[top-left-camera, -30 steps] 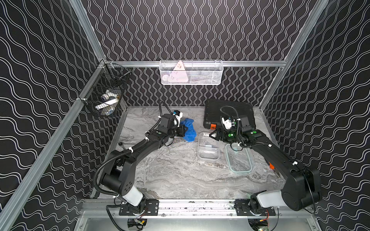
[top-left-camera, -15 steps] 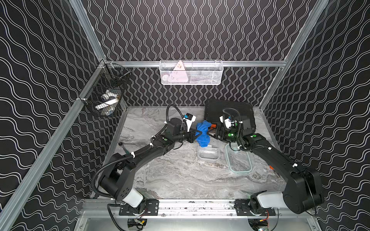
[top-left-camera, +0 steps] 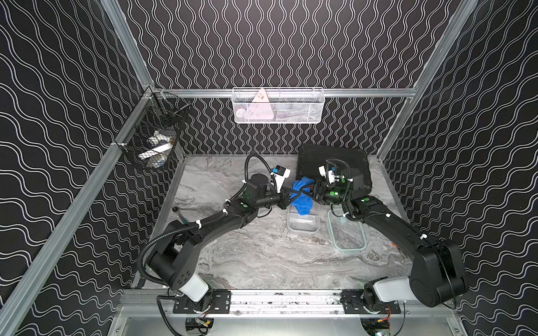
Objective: Wipe the insides of the lunch boxes
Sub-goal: Wipe the dirt inside the lunch box.
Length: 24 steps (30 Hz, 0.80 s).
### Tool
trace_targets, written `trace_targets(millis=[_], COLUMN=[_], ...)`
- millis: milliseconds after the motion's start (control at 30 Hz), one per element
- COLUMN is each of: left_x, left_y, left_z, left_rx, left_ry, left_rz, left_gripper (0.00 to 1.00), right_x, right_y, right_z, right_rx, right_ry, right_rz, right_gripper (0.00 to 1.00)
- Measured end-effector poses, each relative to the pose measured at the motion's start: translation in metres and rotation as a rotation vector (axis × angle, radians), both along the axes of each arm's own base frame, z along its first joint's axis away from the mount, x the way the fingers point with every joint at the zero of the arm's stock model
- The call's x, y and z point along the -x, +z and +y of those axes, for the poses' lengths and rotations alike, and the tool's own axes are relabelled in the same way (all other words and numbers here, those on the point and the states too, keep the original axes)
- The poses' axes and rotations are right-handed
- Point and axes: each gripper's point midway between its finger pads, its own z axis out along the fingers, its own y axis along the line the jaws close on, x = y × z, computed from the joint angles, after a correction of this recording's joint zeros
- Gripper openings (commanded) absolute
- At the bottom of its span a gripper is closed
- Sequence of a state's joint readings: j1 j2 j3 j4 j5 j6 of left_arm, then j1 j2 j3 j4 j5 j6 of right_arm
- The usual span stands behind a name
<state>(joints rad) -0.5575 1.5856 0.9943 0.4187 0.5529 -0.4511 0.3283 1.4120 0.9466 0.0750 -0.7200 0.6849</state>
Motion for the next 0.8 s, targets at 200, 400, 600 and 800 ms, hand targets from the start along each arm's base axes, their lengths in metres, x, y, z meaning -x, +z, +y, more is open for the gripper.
trace_targets(millis=[200,400,600,800], left_x=[0.001,-0.001,-0.006,0.0], left_y=[-0.001,0.0,-0.014,-0.049], left_z=[-0.001,0.006,0.022,0.033], left_rx=[0.007,-0.025,-0.131,-0.246], left_ry=[0.004,0.047,0.127,0.141], left_rz=[0.014,0.003,0.019,0.092], left_gripper=[0.4,0.61,0.7,0.68], right_x=[0.0,-0.007,-0.017,-0.018], right_y=[0.008,0.015,-0.012,-0.036], right_z=[-0.001,-0.01,-0.028,-0.014], right_rx=[-0.014,0.065,0.251,0.413], right_ry=[-0.012,-0.061,-0.14,-0.11], right_rz=[-0.003,-0.033,-0.013,0.003], right_gripper=[0.13,0.0,0.0,0.0])
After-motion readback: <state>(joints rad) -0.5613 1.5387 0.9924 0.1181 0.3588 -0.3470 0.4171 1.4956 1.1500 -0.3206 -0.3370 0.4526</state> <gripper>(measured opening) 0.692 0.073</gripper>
